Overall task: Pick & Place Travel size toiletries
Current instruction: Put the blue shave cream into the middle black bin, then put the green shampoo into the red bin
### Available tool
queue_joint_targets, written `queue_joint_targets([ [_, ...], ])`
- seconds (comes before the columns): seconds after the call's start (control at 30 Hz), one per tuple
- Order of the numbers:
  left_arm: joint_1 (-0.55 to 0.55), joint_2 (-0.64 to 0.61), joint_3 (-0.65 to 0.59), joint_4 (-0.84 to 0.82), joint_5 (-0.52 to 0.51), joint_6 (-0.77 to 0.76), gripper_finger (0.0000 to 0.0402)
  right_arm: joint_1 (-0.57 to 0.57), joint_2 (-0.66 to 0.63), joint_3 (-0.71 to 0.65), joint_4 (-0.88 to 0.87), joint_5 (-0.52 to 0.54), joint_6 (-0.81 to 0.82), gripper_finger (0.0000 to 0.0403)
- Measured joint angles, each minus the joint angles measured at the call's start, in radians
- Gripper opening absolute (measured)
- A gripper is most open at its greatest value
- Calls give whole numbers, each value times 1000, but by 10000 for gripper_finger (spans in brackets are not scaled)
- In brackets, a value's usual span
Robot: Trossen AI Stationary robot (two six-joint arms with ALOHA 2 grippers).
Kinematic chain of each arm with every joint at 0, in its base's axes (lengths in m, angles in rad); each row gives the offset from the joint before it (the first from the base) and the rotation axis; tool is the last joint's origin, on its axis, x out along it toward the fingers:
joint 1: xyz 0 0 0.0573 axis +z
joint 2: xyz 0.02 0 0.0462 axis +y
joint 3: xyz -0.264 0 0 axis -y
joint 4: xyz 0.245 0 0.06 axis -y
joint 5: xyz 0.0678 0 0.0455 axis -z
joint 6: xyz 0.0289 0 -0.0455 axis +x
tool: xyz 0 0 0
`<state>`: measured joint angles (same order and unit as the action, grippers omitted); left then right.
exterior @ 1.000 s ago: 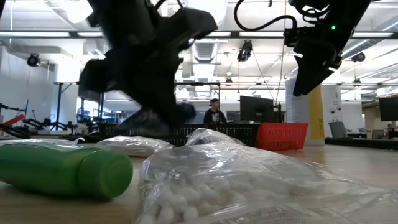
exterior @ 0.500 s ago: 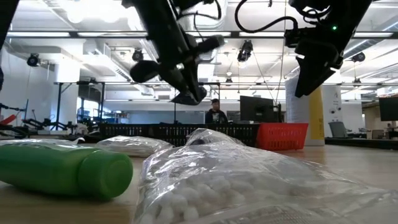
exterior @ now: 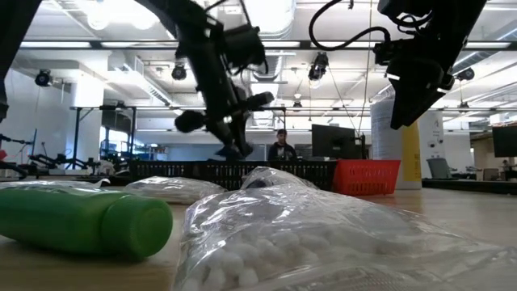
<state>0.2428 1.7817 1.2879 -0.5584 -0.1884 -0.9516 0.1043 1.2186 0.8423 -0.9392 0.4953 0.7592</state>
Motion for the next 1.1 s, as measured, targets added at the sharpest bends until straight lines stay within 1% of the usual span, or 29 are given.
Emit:
queue_joint_targets([
  [0.07,6,0,-47,52,37,-34,47,0,0,0,0,0,1,364],
  [0.17,4,0,-99,97,41,-105,68,0,0,0,0,0,12,363],
  [0.27,-3,0,-116,116,40,-135,95,0,0,0,0,0,32,364],
  [0.43,-23,-42,-93,123,7,-111,136,0,0,0,1,-3,43,363],
  [0.57,-28,-96,-68,121,-12,-36,159,0,0,0,2,-14,53,363],
  [0.63,-40,-135,-60,118,-13,12,164,0,0,0,3,-30,54,364],
  [0.83,-103,-248,-63,112,-21,88,163,-1,0,1,8,-72,23,363],
  [0.93,-146,-276,-64,90,-23,67,163,-1,0,-2,16,-85,-4,363],
  [1.1,-248,-271,-65,34,-22,1,163,0,0,-13,19,-92,-11,363],
])
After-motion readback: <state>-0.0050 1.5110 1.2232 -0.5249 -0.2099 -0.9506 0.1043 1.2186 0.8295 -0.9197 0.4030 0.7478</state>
